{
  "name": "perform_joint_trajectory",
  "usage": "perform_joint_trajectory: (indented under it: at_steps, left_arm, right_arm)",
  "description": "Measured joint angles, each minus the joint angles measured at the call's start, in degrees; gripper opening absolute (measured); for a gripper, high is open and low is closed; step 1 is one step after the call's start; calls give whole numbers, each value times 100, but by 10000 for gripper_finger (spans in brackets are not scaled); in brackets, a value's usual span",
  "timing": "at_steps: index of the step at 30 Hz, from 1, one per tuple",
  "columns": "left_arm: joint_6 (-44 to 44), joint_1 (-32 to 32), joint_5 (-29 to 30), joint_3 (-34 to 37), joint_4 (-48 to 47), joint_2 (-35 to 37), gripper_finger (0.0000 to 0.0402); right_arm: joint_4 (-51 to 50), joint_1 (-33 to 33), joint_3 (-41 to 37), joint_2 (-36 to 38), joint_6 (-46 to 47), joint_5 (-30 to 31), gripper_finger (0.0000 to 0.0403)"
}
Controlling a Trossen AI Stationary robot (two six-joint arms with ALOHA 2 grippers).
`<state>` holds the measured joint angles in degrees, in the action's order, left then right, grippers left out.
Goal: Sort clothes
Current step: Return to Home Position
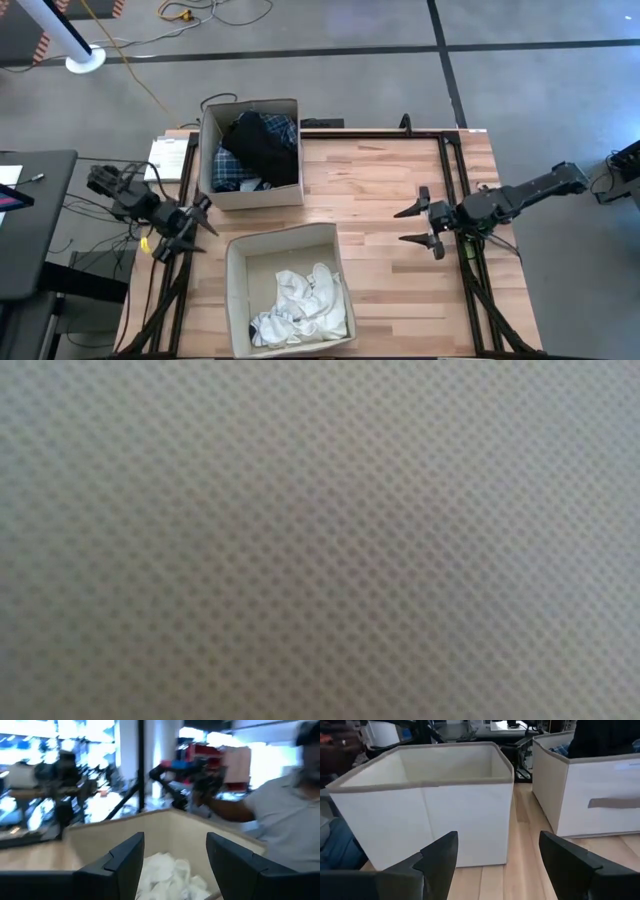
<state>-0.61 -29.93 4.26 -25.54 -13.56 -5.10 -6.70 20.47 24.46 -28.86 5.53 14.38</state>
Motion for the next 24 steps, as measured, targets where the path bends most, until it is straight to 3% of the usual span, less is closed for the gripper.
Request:
perform_joint_trajectory:
  at_steps: [7, 11, 24]
  left_arm:
    - [315, 0, -1071, 907, 1568, 1, 207]
    - [307, 0, -1571, 1199, 1941, 2, 207]
    - [231, 0, -1775, 2151, 2494, 3, 187]
  right_arm:
    - [901, 0, -894, 273, 1, -33, 289]
    - [1356, 0, -1308, 424, 1, -175, 289]
    - [1630, -136, -2363, 1601, 6, -467, 289]
